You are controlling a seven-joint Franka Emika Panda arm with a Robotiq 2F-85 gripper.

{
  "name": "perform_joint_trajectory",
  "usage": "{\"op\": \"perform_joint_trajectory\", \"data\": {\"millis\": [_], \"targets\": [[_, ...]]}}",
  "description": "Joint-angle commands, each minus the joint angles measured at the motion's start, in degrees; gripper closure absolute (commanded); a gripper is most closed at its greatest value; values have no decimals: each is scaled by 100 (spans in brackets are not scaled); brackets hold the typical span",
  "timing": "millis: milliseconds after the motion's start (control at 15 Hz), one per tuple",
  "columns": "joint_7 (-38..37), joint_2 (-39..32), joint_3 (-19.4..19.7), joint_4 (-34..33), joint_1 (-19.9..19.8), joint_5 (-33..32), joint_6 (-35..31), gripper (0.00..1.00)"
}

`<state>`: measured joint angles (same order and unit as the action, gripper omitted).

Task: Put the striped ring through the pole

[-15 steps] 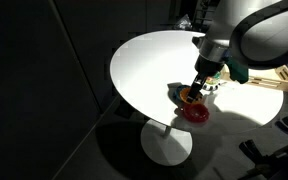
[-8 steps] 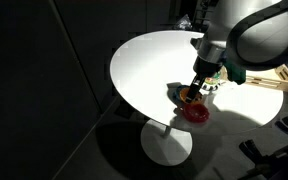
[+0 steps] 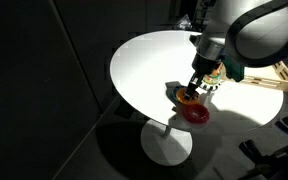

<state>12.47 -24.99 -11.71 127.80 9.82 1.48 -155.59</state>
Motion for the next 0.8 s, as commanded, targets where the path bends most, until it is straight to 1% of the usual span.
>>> {"op": "perform_joint_trajectory", "data": {"millis": [0,467,733], "targets": [[-181,50,36,-66,14,-172,113,58],[-310,386,163,-5,15,-342,240,58],[-346,733,260,20,-41,-384,536,58]]}}
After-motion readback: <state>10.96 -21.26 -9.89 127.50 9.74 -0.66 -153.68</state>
